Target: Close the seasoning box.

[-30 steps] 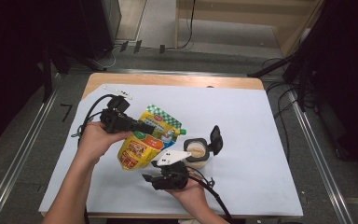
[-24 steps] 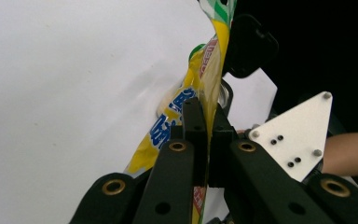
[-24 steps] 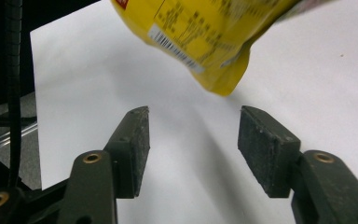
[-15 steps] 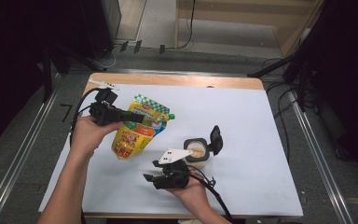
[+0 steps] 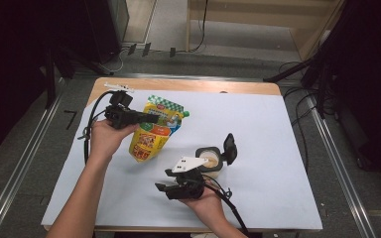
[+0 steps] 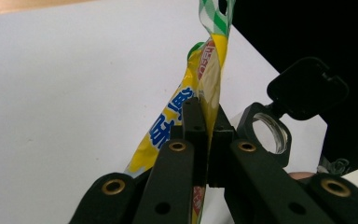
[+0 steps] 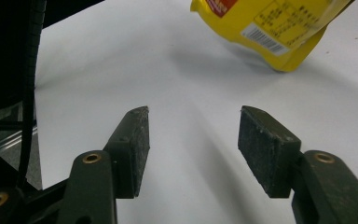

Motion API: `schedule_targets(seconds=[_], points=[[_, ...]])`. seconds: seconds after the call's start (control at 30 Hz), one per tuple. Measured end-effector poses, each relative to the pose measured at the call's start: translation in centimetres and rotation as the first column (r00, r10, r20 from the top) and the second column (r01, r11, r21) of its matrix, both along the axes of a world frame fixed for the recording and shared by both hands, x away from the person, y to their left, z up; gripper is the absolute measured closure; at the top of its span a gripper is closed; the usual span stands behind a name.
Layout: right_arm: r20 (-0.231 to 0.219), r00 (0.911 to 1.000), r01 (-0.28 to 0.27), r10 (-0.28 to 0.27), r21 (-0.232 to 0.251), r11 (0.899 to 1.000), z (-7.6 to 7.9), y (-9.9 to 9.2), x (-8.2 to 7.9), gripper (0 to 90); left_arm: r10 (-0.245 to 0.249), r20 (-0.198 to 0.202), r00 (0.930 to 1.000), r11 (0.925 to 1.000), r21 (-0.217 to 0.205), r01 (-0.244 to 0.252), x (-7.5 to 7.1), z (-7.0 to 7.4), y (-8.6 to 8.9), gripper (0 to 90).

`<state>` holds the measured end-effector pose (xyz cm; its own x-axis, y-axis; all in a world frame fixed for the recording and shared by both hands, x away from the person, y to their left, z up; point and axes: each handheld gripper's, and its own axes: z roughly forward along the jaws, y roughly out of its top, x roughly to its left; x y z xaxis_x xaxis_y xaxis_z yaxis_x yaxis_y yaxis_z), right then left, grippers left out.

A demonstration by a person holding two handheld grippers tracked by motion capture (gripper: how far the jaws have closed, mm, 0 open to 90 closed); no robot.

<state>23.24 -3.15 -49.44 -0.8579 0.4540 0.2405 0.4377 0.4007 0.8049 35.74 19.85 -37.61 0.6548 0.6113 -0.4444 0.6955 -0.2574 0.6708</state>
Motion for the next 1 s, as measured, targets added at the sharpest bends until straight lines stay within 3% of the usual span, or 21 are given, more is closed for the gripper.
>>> schedule_targets(seconds=[0.17,0.3,0.57,0.83,1.0], points=[[0.004,1.0000,0.004,-0.004,0.007,1.000,0.1,-0.1,0.1,45.0,0.003,-0.005,1.0000,0.9999,-0.012,-0.003,-0.1,0.0,0.6,90.0],[0.005,1.0000,0.005,-0.005,0.008,1.000,0.2,-0.2,0.1,45.0,0.009,0.001,1.0000,0.9999,0.014,-0.009,-0.6,0.2,1.4,89.9],[0.005,1.0000,0.003,-0.003,0.007,1.000,0.3,-0.2,0.0,45.2,-0.008,-0.017,0.9998,0.9999,-0.006,0.008,-1.2,0.0,2.6,88.7],[0.010,0.9999,0.004,-0.004,0.007,1.000,0.4,-0.3,0.0,45.2,-0.010,-0.009,0.9999,0.9998,-0.016,0.010,-1.9,0.1,3.6,85.1],[0.014,0.9999,0.000,0.000,0.003,1.000,0.4,-0.2,-0.1,45.2,-0.005,0.002,1.0000,0.9997,-0.022,0.006,-2.4,0.5,4.2,77.8]])
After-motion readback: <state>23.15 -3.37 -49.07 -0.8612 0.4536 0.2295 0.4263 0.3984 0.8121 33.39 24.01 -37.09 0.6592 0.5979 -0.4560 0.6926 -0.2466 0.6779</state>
